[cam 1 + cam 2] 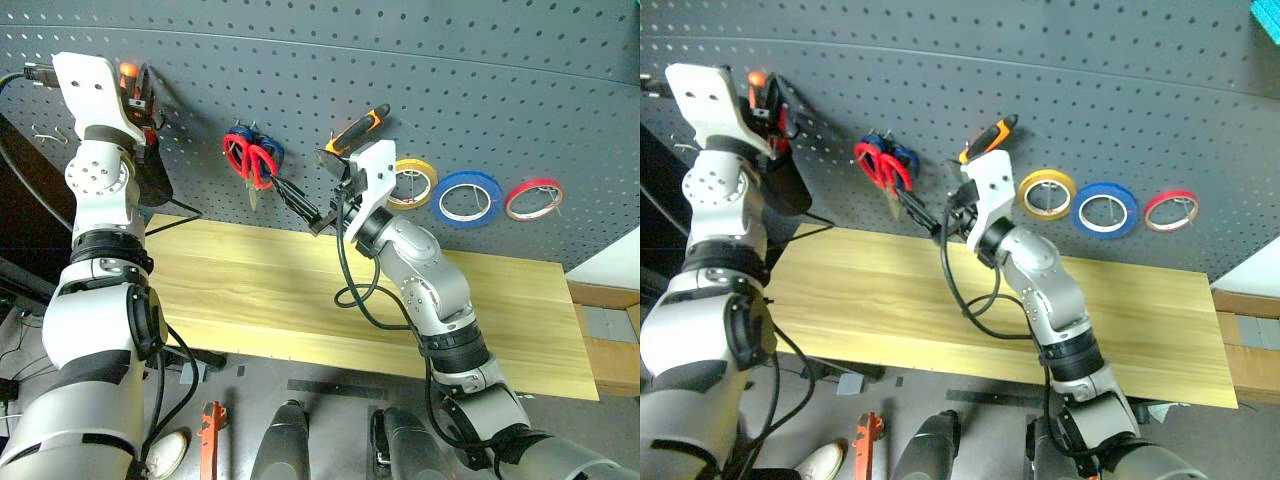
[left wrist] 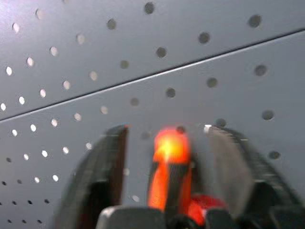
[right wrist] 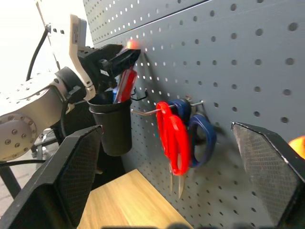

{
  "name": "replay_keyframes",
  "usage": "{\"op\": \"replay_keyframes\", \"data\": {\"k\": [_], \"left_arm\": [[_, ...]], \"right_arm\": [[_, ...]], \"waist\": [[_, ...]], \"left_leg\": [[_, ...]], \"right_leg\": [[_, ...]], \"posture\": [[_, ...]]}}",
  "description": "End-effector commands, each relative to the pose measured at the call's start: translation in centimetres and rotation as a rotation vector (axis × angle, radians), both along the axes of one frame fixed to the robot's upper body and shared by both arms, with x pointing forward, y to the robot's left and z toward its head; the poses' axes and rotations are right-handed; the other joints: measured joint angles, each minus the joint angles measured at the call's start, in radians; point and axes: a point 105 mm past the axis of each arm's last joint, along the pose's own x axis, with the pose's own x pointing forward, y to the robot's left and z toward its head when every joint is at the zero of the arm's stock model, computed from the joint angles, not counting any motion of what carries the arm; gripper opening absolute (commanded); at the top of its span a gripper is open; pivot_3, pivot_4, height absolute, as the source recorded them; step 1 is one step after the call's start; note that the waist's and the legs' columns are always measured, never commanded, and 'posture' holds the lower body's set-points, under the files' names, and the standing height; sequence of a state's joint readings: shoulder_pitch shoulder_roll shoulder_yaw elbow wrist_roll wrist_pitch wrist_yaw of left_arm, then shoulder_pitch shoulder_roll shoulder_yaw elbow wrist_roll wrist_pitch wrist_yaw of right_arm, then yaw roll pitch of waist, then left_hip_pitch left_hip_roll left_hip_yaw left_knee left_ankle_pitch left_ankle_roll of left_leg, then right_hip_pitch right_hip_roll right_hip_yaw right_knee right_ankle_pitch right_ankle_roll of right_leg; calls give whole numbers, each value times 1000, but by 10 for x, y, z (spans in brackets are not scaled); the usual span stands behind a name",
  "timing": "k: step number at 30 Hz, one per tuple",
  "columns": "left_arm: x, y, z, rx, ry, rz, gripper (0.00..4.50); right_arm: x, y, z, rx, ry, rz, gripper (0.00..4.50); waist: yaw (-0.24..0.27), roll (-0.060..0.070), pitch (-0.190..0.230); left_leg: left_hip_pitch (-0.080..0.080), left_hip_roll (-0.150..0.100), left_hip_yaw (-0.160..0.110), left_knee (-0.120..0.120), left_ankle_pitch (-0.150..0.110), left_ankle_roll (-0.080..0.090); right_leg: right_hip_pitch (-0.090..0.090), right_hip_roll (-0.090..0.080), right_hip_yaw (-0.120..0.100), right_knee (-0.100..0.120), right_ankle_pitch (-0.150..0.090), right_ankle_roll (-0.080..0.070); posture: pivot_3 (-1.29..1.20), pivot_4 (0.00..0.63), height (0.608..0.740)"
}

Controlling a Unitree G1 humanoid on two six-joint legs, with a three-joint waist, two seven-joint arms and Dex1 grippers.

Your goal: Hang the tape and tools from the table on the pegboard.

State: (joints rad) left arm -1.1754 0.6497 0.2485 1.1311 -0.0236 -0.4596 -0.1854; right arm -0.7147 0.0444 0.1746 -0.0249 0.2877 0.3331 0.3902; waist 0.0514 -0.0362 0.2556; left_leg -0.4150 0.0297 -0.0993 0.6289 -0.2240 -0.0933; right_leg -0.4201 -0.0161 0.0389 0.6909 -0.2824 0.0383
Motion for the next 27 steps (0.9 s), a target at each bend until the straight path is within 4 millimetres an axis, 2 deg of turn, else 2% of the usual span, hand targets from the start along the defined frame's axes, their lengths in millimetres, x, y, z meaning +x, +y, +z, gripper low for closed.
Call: {"op": "replay_keyframes", "data": {"k": [1,2,8,13,16,18,22,24,27], "left_arm": [[-12,4,22,-5,-91,11,4253],[-12,4,23,-10,-98,11,4445],[-17,2,24,-59,-123,9,4445],[-37,-13,27,-149,-159,-76,4445],[-60,-37,30,-135,-154,-130,4445],[-69,-47,30,-145,-140,-145,4445],[-87,-83,19,-197,-87,-219,4445],[-92,-94,14,-218,-64,-243,4445],[-96,-120,-15,-270,34,-310,4445]], "right_arm": [[-2,-10,13,32,-60,-25,4500],[-2,-11,13,31,-61,-29,4500],[-1,-11,16,31,-75,-31,4500],[-7,-13,23,9,-130,-7,4500],[-19,-24,28,3,-153,14,4500],[-22,-31,27,-12,-156,9,4500],[-37,-51,20,-42,-140,-33,4500],[-42,-55,16,-54,-132,-47,4500],[-48,-72,-5,-90,-72,-116,4500]], "waist": [[-2,0,0],[-1,0,0],[-3,0,0],[-4,-1,-2],[-4,-2,-2],[-2,-4,-3],[7,-5,-8],[7,-6,-11],[7,-5,-27]], "left_leg": [[0,0,0,0,0,0],[0,0,0,0,0,0],[-1,0,0,0,0,0],[-2,0,0,0,2,-4],[-2,0,0,0,2,-4],[-3,0,0,0,2,-4],[-3,-1,0,1,2,-4],[-3,-1,0,1,2,-4],[-2,-1,0,1,4,-6]], "right_leg": [[0,0,0,0,0,0],[-1,0,0,1,0,0],[-1,-1,-1,0,0,0],[-1,-2,-1,0,0,0],[-1,-2,0,-1,0,0],[-1,-3,0,-1,0,0],[0,-3,-1,-2,0,0],[1,-3,0,-1,0,0],[0,-3,0,-1,0,0]], "posture": [[197,236,740],[198,234,740],[203,212,740],[201,187,740],[210,173,740],[214,170,740],[215,153,740],[213,150,740],[206,133,740]]}}
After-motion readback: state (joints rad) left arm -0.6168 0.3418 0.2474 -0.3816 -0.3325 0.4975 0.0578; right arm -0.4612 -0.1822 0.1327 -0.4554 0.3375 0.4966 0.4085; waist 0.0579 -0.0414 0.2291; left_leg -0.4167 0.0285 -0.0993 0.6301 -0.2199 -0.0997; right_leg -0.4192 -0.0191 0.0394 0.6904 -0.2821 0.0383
